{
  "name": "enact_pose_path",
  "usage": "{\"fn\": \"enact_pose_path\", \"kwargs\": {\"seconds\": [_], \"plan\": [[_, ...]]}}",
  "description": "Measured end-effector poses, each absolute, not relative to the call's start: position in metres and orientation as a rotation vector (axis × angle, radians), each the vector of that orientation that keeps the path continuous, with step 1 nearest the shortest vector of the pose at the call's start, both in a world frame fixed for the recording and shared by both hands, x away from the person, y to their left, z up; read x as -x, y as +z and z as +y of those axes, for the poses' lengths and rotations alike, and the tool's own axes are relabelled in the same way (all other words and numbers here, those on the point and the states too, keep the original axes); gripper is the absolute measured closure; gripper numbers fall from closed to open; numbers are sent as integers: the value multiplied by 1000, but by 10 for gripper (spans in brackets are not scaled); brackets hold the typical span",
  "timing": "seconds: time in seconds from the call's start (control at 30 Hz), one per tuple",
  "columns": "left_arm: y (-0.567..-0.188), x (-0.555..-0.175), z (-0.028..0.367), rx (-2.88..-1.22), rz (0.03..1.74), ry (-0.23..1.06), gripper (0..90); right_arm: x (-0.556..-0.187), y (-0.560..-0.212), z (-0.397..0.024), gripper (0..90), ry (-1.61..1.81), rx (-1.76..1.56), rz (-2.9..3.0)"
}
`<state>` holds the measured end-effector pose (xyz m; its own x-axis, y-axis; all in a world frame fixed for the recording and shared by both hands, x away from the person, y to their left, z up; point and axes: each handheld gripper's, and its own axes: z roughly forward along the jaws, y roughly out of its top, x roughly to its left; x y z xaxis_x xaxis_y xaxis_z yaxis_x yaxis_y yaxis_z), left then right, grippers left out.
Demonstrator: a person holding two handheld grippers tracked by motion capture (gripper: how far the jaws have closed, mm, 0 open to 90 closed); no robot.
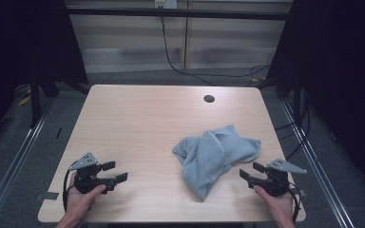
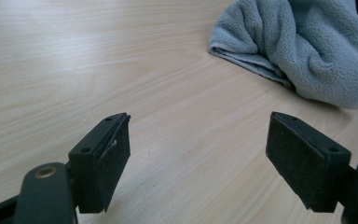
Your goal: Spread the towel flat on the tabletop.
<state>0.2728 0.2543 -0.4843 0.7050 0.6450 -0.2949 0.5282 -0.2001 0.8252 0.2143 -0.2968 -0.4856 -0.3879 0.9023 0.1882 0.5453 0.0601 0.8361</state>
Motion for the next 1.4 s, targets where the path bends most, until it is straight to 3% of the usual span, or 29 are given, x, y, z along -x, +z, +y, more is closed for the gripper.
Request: {"fn": "enact_pose_path", "kwargs": {"seconds": [0.5,0.9,1.07,1.4], "plan": [[-485,-275,254,-1868,921,131,219,-216,-475,-277,358,1319,-1349,2082],[-484,-276,252,-1880,899,148,223,-242,-447,-247,199,1336,-1214,2146],[-483,-275,252,-1883,893,152,223,-270,-447,-227,202,1362,-1178,2198],[-485,-276,252,-1887,899,150,223,-309,-485,-205,522,1209,-1176,2354]]}}
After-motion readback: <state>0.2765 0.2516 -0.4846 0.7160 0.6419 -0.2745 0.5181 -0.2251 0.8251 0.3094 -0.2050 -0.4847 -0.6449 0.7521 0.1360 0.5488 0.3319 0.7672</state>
